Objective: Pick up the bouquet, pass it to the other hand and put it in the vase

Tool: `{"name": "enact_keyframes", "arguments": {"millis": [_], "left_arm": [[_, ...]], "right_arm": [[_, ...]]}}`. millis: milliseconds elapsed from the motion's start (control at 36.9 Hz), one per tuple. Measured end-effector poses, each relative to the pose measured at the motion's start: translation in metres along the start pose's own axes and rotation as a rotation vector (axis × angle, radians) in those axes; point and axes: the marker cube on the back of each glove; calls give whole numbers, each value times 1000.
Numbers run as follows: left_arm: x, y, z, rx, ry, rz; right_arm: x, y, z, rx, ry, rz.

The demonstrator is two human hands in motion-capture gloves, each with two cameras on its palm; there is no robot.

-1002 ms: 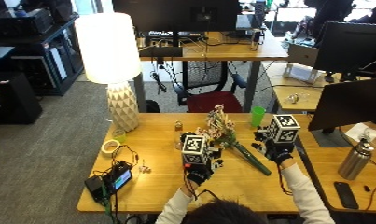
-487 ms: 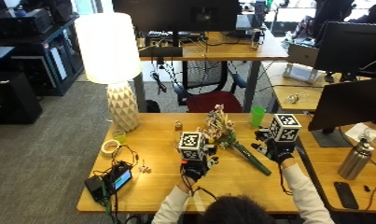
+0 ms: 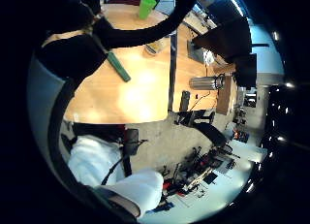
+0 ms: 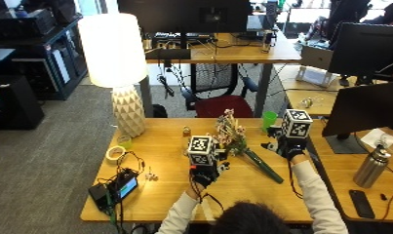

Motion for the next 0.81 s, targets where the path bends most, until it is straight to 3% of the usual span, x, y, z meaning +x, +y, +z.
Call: {"name": "enact_keyframes", "arguments": {"millis": [325,541,758,812], "left_arm": [[3,8,2,-23,1,14],[0,2,12,-9,5,29],[1,12,10,-53,1,4],[0,12,13,-57,0,7]], "right_arm": [[36,-68,7,19,-49,162],[61,-103,43,-4,-105,249],[56,-96,84,-114,-135,267],[43,-78,84,-163,-158,255]]}}
